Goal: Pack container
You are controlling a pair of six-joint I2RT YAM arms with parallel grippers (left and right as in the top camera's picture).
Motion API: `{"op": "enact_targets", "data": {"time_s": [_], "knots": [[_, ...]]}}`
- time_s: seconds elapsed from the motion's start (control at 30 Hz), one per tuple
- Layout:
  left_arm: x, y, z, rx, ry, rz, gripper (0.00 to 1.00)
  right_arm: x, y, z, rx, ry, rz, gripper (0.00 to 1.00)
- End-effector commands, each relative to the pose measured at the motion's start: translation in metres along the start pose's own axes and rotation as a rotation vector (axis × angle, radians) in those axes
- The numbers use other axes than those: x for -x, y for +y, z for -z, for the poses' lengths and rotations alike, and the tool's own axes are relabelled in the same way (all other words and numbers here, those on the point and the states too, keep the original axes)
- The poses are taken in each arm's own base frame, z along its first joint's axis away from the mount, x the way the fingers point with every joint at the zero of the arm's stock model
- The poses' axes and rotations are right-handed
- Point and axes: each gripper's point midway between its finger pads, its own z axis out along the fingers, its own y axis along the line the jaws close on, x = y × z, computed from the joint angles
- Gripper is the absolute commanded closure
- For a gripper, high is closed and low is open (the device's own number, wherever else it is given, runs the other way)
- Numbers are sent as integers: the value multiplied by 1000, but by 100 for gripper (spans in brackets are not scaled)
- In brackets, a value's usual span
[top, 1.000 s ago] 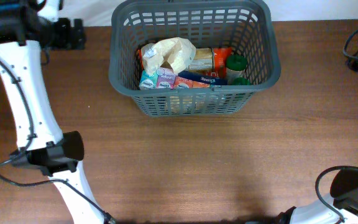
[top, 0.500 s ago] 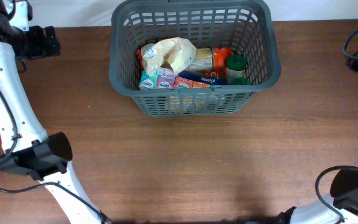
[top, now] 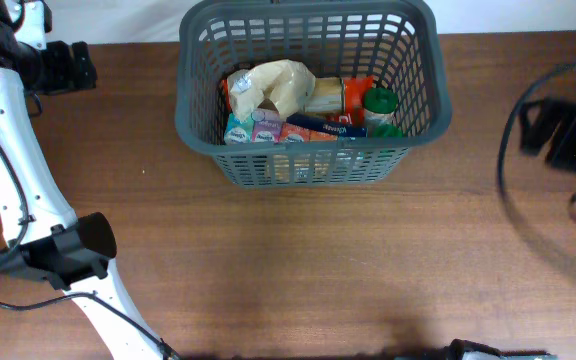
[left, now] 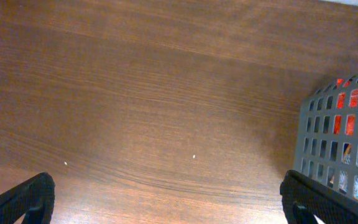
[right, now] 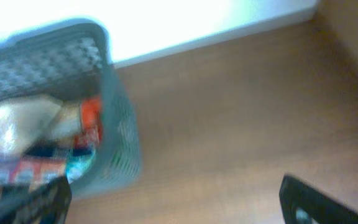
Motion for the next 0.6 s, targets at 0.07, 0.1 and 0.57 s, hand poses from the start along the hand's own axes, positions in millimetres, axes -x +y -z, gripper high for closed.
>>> {"op": "enact_targets", "data": {"time_s": [0.07, 0.1, 0.57], "knots": [[0, 1, 1, -2, -2, 15, 1, -29, 7, 36, -1, -342, 64, 1], [0, 1, 1, -2, -2, 15, 1, -38, 6, 40, 6, -413, 67, 1], [0, 1, 1, -2, -2, 15, 1, -214, -5, -54, 127, -401, -99, 1]]}}
